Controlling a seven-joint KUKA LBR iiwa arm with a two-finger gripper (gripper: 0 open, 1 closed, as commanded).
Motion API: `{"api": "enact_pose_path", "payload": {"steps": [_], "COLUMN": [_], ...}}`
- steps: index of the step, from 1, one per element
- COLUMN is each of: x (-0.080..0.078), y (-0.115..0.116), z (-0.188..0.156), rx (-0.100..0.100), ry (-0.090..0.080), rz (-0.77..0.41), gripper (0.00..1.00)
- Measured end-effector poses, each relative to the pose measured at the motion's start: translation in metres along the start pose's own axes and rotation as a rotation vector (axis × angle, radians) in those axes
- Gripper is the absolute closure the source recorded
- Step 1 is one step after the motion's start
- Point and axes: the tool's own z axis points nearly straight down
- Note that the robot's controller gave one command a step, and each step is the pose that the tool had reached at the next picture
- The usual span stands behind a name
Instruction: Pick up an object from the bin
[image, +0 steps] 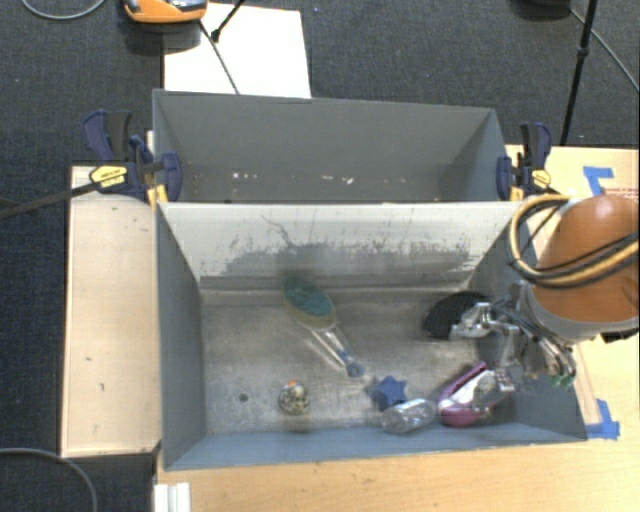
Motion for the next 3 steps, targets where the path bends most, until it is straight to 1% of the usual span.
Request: {"api": "enact_pose_path", "payload": {"steps": [1,2,3], "x": [-0.005,-0.003,-0.005], "y": [0.006,0.007,0.005], "z": [0.074,0.074,-0.069], "rx": [-0.002,-0.004,0.001], "ry": [0.012,0.021,-0.008], "rz": [0.163,0.157,0.117], "gripper": [0.00,1.00,1.00]}}
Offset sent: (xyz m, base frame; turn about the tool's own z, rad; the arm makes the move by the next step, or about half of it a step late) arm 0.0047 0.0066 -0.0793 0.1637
